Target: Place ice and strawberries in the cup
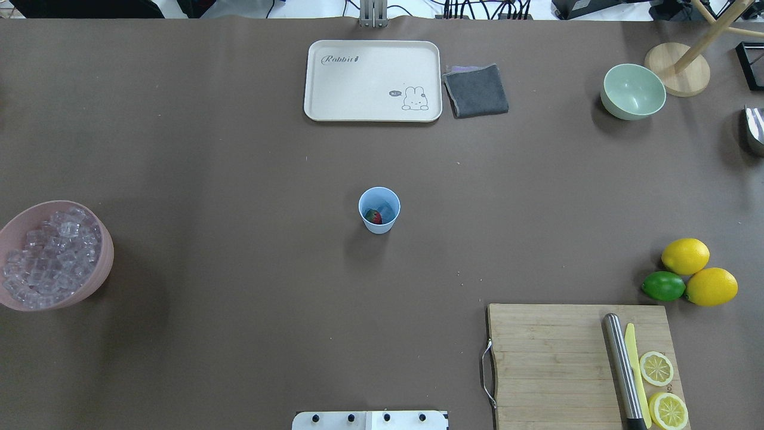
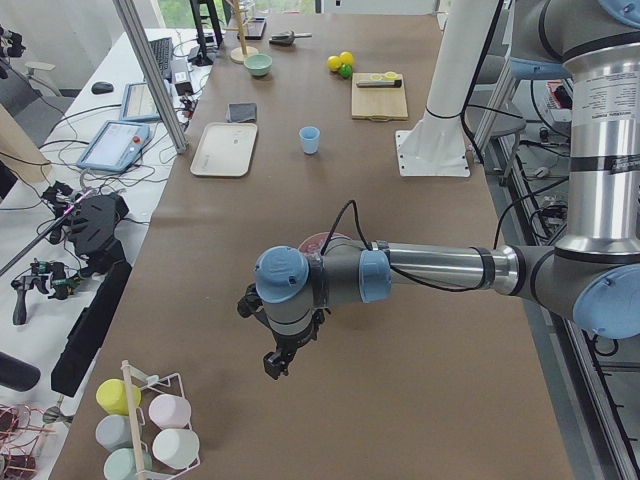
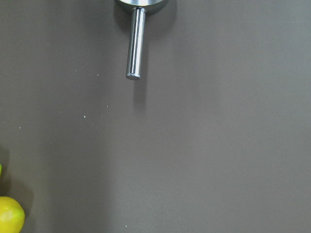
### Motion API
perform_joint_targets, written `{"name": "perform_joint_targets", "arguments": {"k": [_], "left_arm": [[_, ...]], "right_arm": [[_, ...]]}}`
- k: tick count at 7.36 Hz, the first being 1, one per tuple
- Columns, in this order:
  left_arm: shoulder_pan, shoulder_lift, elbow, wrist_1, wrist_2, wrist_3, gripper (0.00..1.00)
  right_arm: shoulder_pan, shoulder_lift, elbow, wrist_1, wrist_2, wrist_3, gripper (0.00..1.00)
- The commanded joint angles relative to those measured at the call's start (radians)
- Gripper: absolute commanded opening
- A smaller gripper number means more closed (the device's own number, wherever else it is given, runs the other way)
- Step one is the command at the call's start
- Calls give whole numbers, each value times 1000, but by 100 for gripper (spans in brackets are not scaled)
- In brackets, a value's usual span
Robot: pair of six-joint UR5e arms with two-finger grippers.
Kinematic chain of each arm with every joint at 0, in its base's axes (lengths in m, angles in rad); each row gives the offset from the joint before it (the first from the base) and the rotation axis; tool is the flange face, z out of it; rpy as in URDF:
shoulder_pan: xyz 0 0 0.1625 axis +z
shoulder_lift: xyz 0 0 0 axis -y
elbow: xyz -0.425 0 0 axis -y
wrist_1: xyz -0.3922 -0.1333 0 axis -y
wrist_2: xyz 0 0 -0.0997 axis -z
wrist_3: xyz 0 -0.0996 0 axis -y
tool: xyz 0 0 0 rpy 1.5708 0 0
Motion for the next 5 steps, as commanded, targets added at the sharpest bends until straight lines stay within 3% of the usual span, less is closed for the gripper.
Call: {"name": "perform_joint_targets", "arguments": {"k": [1,5], "left_arm": [[0,0,2,0,0,0,99],[0,2,5,0,0,0,99]], "right_arm": [[0,0,1,0,1,0,100],[6,-5,6,0,7,0,100]]}}
